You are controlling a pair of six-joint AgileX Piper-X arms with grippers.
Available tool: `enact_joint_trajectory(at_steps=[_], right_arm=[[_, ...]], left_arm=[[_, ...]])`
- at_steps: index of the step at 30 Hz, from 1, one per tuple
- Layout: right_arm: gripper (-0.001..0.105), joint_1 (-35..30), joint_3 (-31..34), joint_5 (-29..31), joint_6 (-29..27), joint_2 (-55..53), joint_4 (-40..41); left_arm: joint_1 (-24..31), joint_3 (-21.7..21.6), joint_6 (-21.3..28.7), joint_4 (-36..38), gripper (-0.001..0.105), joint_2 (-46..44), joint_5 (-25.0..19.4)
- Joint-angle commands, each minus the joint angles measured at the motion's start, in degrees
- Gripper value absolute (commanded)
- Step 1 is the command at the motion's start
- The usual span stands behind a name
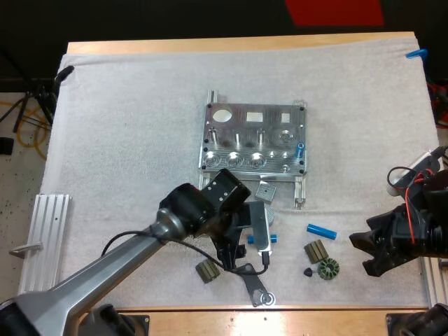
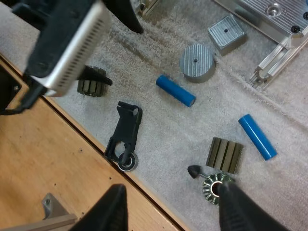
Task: Load cells from right to left
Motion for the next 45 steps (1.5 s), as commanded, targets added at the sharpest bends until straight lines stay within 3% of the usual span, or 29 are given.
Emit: enact_joint_trajectory(at_steps=[1, 23, 30, 39, 45], right_arm=[[0.044, -0.1, 0.0, -0.5, -0.2, -0.3, 0.0], [0.044, -0.1, 0.0, -0.5, -0.5, -0.3, 0.0], [0.044, -0.1, 0.0, -0.5, -0.5, -0.3, -0.1], [0.044, -0.1, 0.0, -0.5, -0.5, -0.3, -0.1], [0.044, -0.1, 0.0, -0.5, -0.6, -0.3, -0.1]], left_arm=[[-0.3, -0.4, 0.4, -0.3, 0.069, 0.8, 0.2], [-0.3, -0.4, 0.4, -6.6, 0.068, 13.4, 0.2], [-2.7, -0.4, 0.4, -9.5, 0.068, 16.0, 0.2], [-5.1, -0.4, 0.2, -11.5, 0.068, 19.7, -4.2], [-5.1, -0.4, 0.0, -11.6, 0.067, 19.9, -4.4]])
